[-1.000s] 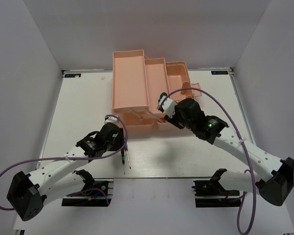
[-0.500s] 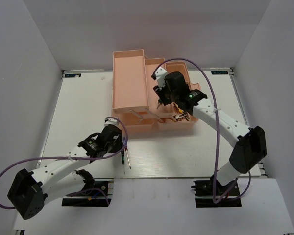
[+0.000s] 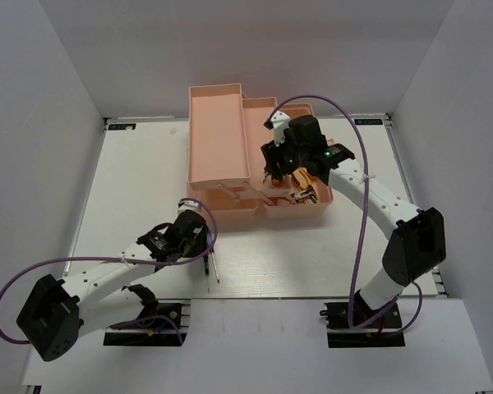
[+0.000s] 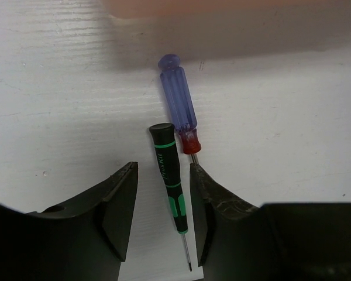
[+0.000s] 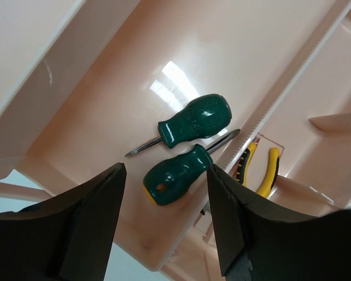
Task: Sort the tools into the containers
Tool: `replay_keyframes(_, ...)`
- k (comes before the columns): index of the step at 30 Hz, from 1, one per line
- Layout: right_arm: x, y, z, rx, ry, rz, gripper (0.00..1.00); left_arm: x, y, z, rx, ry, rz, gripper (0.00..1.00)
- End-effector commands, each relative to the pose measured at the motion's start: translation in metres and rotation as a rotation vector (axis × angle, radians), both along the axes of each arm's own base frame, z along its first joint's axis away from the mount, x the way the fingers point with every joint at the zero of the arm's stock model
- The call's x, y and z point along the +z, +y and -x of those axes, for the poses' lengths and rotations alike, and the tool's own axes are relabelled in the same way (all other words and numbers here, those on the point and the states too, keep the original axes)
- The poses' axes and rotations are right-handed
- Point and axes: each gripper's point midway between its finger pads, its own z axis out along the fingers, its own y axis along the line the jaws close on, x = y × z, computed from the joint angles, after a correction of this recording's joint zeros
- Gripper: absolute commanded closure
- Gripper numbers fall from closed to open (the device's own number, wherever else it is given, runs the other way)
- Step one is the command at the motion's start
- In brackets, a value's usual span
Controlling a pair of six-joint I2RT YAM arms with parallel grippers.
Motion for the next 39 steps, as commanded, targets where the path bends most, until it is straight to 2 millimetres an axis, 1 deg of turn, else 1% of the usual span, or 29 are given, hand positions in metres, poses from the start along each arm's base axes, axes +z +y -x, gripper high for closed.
replay_keyframes(1,0.022,0.002,0.008,0.025,-0.004,-0.081,0.37,-0.004,-0.001,-0.001,0.007,0.003,0.007,0.48)
replay_keyframes(2,0.021,0.001,0.009,0.026,0.000,-0.088,0.40,-0.004,-0.001,-0.001,0.007,0.003,0.007,0.50)
replay_keyframes(3,0.028,-0.004,0.008,0.010,-0.011,-0.107,0.49,-0.006,-0.001,0.000,0.007,0.011,0.000,0.51)
replay_keyframes(4,0.024,-0.004,0.013,0.016,0.001,-0.108,0.54,-0.006,-0.001,0.000,0.007,0.011,0.000,0.51)
replay_keyframes(6,0.027,-0.010,0.013,0.000,-0.009,-0.124,0.62,-0.009,0.000,0.000,0.007,0.020,-0.009,0.53)
replay_keyframes(7,0.025,-0.012,0.015,-0.001,-0.004,-0.126,0.62,-0.011,0.000,0.001,0.007,0.028,-0.016,0.54)
replay_keyframes(9,0.030,-0.016,0.018,-0.007,-0.015,-0.144,0.62,-0.014,0.000,0.000,0.007,0.031,-0.019,0.55)
replay_keyframes(10,0.031,-0.017,0.018,-0.008,-0.018,-0.153,0.59,-0.018,-0.001,0.002,0.002,0.048,-0.025,0.55)
replay_keyframes(11,0.030,-0.022,0.018,-0.020,-0.017,-0.155,0.59,-0.017,-0.002,0.000,0.002,0.042,-0.019,0.55)
replay_keyframes(12,0.033,-0.022,0.020,-0.019,-0.023,-0.166,0.57,-0.020,-0.001,0.001,0.002,0.053,-0.029,0.57)
replay_keyframes(14,0.031,-0.029,0.020,-0.036,-0.019,-0.172,0.56,-0.025,-0.001,0.002,0.009,0.065,-0.033,0.57)
replay_keyframes(16,0.037,-0.033,0.020,-0.046,-0.030,-0.193,0.54,-0.027,-0.003,0.003,0.003,0.074,-0.028,0.60)
replay_keyframes(17,0.031,-0.034,0.022,-0.047,-0.013,-0.194,0.54,-0.033,0.000,0.006,0.003,0.087,-0.041,0.60)
replay_keyframes(19,0.034,-0.037,0.022,-0.054,-0.019,-0.211,0.54,-0.034,-0.001,0.005,0.011,0.089,-0.036,0.60)
replay_keyframes(24,0.026,-0.041,0.025,-0.050,0.009,-0.235,0.54,-0.040,0.000,0.007,0.019,0.105,-0.044,0.61)
replay_keyframes(28,0.028,-0.041,0.027,-0.040,0.013,-0.252,0.53,-0.044,0.002,0.007,0.031,0.116,-0.058,0.61)
replay_keyframes(32,0.027,-0.043,0.027,-0.052,0.033,-0.276,0.52,-0.054,0.014,0.013,0.066,0.152,-0.115,0.61)
replay_keyframes(35,0.027,-0.043,0.029,-0.049,0.041,-0.289,0.50,-0.057,0.019,0.014,0.091,0.158,-0.133,0.63)
replay_keyframes(37,0.026,-0.043,0.031,-0.040,0.045,-0.290,0.50,-0.060,0.022,0.018,0.091,0.171,-0.146,0.63)
replay_keyframes(39,0.027,-0.044,0.030,-0.044,0.043,-0.300,0.50,-0.060,0.022,0.018,0.086,0.164,-0.152,0.70)
